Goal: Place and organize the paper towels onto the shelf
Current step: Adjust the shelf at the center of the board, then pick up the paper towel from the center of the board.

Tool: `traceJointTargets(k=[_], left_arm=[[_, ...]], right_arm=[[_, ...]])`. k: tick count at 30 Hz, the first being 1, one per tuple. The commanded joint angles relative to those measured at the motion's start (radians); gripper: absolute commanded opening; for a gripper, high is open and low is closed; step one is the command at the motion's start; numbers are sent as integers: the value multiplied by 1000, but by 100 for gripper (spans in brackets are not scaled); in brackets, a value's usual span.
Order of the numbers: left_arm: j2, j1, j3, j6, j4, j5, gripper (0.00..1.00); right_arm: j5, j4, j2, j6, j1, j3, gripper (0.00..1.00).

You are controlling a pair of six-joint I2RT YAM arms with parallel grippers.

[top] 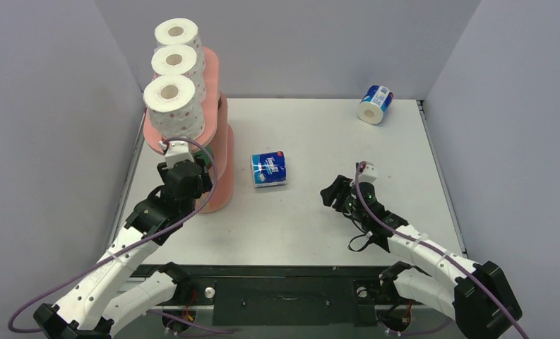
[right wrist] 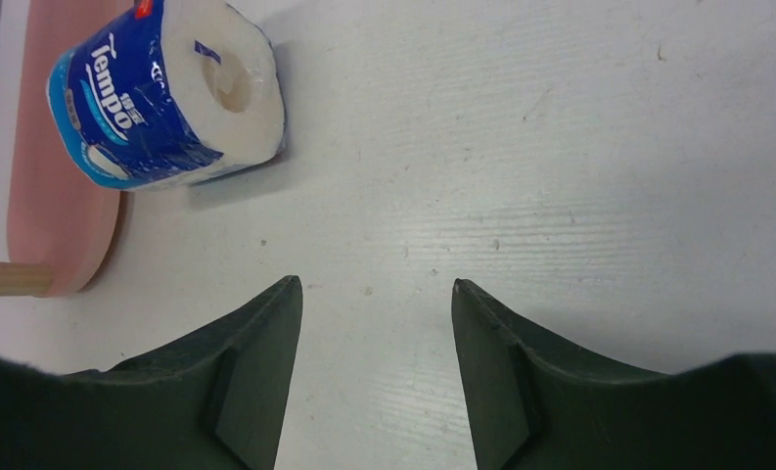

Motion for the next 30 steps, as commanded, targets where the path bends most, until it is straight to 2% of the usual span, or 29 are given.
traceJointTargets(k=[1, 9, 16, 19, 23, 27, 30], left_arm=[[-20, 6, -17, 3, 98, 39, 56], [-20, 6, -48, -16, 147, 111, 47], [-7, 6, -54, -17, 179, 145, 45], [-1, 4, -53, -17, 192, 163, 45], [1, 5, -51, -16, 204, 182, 44], [0, 4, -49, -10, 210, 192, 44], [1, 4, -49, -7, 206, 198, 44]], right_arm=[[-10, 98, 41, 34, 0, 68, 54], [-19, 143, 153, 60, -15, 128, 54], [-61, 254, 254, 110, -42, 176, 65], [-128, 304, 335, 131, -60, 207, 67], [-216, 474, 457, 192, -89, 244, 68], [-319, 595, 597, 220, -100, 348, 68], [-387, 626, 707, 232, -99, 422, 68]])
